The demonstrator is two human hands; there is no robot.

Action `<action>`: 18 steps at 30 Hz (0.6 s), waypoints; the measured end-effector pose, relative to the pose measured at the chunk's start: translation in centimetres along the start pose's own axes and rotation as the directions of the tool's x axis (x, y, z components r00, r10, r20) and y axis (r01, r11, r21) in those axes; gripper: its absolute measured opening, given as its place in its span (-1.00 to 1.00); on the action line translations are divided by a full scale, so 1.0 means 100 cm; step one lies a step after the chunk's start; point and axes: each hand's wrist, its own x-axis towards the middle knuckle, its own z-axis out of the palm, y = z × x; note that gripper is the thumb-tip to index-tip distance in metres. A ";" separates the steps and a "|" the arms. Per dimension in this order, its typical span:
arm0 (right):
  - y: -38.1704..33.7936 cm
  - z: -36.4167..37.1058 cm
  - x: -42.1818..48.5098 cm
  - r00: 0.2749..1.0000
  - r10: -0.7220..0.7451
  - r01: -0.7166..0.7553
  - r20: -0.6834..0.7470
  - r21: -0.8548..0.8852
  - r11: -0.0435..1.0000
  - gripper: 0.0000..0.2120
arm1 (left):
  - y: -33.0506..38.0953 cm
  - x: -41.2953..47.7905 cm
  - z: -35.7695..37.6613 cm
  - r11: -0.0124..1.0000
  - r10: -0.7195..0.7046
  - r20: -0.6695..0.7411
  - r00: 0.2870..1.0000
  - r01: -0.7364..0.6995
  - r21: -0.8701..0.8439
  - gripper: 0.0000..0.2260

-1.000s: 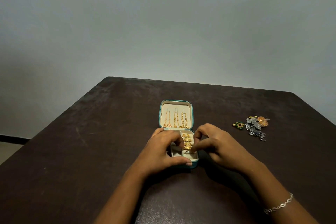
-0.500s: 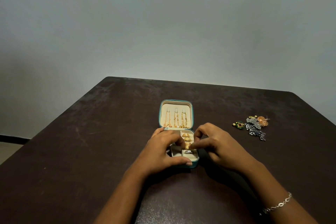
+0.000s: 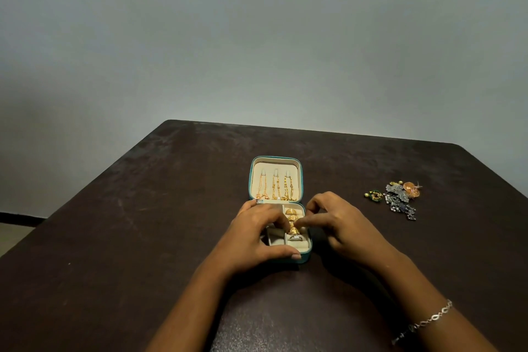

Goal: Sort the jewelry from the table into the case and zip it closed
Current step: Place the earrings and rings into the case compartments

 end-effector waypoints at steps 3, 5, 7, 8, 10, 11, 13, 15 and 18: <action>0.001 0.001 -0.001 1.000 0.008 -0.009 0.026 0.012 1.000 -0.62 | 0.000 0.000 0.000 1.000 -0.007 0.004 1.000 0.007 -0.004 -0.54; 0.002 0.001 0.000 0.999 0.010 -0.012 0.040 0.028 1.000 -0.61 | -0.001 0.000 0.000 1.000 -0.014 0.007 1.000 0.014 -0.013 -0.55; 0.002 0.003 -0.001 0.999 0.018 -0.020 0.038 0.051 0.999 -0.62 | -0.002 0.000 0.000 1.000 -0.019 0.008 1.000 0.019 -0.018 -0.55; 0.003 0.003 -0.001 0.999 0.026 -0.028 0.030 0.059 0.998 -0.64 | -0.002 0.000 0.000 1.000 -0.020 0.009 1.000 0.020 -0.017 -0.55; 0.003 0.004 -0.002 0.998 0.065 -0.067 0.023 0.079 0.995 -0.73 | -0.001 0.000 0.000 1.000 -0.017 0.010 1.000 0.017 -0.013 -0.54; 0.004 0.005 -0.002 0.997 0.077 -0.078 0.013 0.085 0.993 -0.78 | -0.001 0.000 0.000 1.000 -0.013 0.009 1.000 0.013 -0.013 -0.54; 0.002 0.008 -0.001 0.996 0.088 -0.086 -0.022 0.079 0.993 -0.84 | -0.001 0.001 0.000 1.000 -0.007 0.007 1.000 0.007 -0.015 -0.53; 0.000 0.011 0.002 0.995 0.081 -0.078 -0.056 0.053 0.996 -0.88 | -0.001 0.001 0.000 1.000 -0.007 0.006 1.000 0.007 -0.025 -0.53; -0.002 0.016 0.007 0.994 0.046 -0.046 -0.096 -0.002 0.999 -0.88 | -0.001 0.001 0.001 0.999 0.000 0.004 1.000 0.000 -0.035 -0.53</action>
